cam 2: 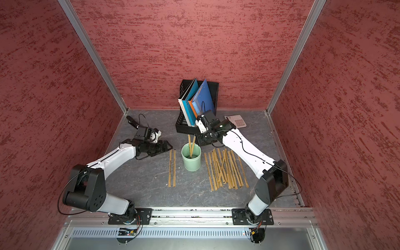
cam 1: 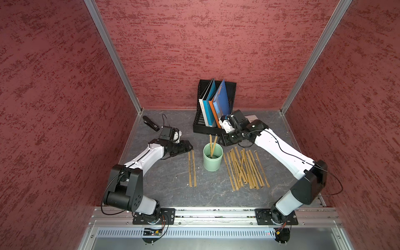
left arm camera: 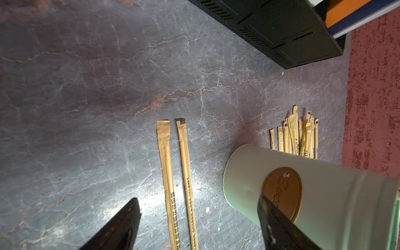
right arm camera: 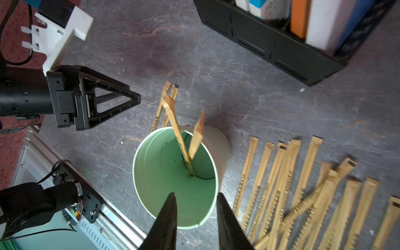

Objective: Take the straws out of the storage container
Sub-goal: Pick up the straw from the container.

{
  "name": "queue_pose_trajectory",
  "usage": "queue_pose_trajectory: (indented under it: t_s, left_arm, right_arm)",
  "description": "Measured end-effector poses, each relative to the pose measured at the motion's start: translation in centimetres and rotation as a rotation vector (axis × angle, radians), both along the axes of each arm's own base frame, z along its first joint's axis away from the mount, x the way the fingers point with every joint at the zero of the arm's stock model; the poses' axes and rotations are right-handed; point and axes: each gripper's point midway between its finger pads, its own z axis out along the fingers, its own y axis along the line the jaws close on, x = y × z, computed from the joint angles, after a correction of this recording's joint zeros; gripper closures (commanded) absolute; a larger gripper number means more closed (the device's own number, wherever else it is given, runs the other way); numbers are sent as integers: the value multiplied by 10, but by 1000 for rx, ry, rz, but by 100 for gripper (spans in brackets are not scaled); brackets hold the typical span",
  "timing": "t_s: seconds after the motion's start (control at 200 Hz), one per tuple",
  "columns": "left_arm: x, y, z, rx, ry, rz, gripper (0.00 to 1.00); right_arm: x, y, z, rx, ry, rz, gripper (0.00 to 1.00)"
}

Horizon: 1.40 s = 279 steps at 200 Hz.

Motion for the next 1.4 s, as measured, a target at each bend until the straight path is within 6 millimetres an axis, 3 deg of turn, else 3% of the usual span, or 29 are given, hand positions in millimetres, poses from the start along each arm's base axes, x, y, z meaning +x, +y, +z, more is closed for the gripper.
queue_pose_trajectory:
  t_s: [0.291, 0.761, 0.892, 1.397]
  left_arm:
    - [-1, 1, 3, 2, -5, 2, 15]
    - [-2, 2, 2, 7, 0, 3, 15]
    - [-3, 2, 2, 8, 5, 4, 15]
    - [-3, 3, 1, 11, 8, 7, 15]
  right_arm:
    - [13, 14, -23, 6, 49, -18, 70]
    - [30, 30, -27, 24, 50, -14, 72]
    - [31, 30, -30, 20, 57, -16, 76]
    - [24, 26, -22, 40, 54, -26, 75]
